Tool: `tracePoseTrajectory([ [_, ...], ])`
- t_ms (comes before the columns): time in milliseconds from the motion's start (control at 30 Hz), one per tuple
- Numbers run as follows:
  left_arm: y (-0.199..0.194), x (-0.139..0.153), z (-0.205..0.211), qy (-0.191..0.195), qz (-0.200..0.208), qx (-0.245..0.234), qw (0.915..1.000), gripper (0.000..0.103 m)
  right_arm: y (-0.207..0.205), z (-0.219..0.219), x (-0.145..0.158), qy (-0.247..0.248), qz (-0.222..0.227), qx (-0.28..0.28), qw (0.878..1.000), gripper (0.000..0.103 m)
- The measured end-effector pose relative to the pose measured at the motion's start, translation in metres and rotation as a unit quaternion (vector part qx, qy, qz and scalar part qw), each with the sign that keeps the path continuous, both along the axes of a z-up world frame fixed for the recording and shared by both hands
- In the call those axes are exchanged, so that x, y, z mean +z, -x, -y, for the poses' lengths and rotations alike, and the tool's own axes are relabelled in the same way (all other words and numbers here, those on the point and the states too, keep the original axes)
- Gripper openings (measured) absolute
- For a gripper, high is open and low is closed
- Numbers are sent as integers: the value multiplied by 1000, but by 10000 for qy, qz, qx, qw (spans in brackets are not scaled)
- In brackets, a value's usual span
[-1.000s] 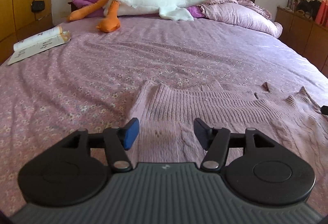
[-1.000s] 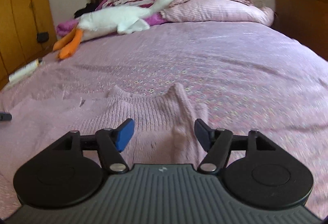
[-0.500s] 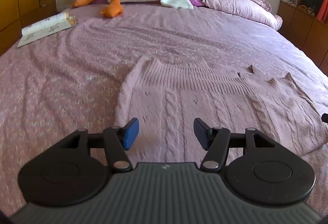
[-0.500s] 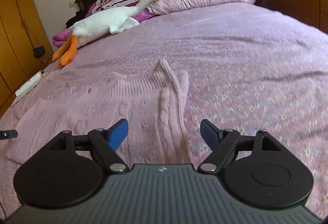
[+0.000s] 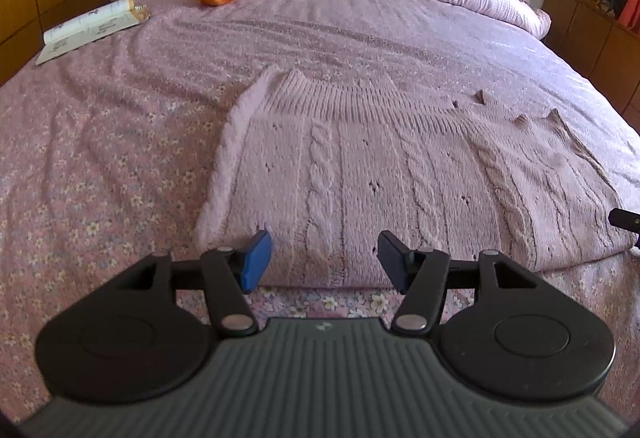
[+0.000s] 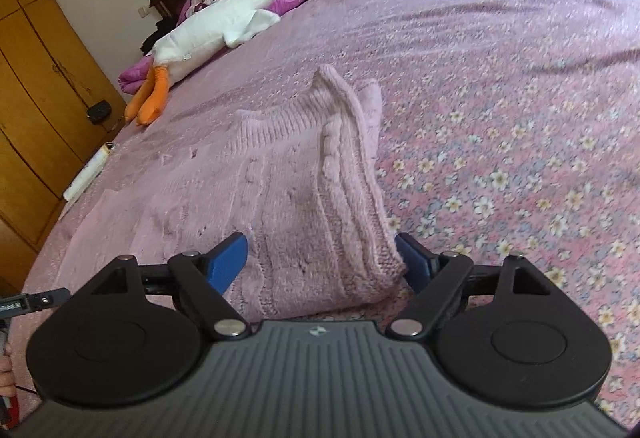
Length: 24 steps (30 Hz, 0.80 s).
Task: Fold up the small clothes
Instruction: 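Grasp the cardigan's side edge with the right gripper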
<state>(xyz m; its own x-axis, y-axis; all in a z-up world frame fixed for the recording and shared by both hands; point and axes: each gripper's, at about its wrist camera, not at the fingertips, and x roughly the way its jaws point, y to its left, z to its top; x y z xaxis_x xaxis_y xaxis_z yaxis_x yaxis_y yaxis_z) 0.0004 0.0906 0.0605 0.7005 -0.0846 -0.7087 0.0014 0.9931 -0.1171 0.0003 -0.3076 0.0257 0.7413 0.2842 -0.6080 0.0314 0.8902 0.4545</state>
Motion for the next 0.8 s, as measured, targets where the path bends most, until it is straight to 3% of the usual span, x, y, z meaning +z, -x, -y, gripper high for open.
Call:
tracePoseTrajectory([
  [233, -1, -5, 4, -45, -55, 15, 10000, 61, -8, 13, -11, -984, -9, 19, 9951, 90],
  [533, -5, -6, 8, -5, -93, 8, 10000, 61, -19, 9, -13, -991, 28, 151, 9950, 91],
  [700, -6, -7, 9, -10, -98, 22, 9999, 61, -20, 10, -22, -1434, 268, 109, 9892, 91],
  [800, -7, -8, 9, -14, -100, 22, 9999, 61, -20, 5, -24, -1348, 358, 133, 9901, 91],
])
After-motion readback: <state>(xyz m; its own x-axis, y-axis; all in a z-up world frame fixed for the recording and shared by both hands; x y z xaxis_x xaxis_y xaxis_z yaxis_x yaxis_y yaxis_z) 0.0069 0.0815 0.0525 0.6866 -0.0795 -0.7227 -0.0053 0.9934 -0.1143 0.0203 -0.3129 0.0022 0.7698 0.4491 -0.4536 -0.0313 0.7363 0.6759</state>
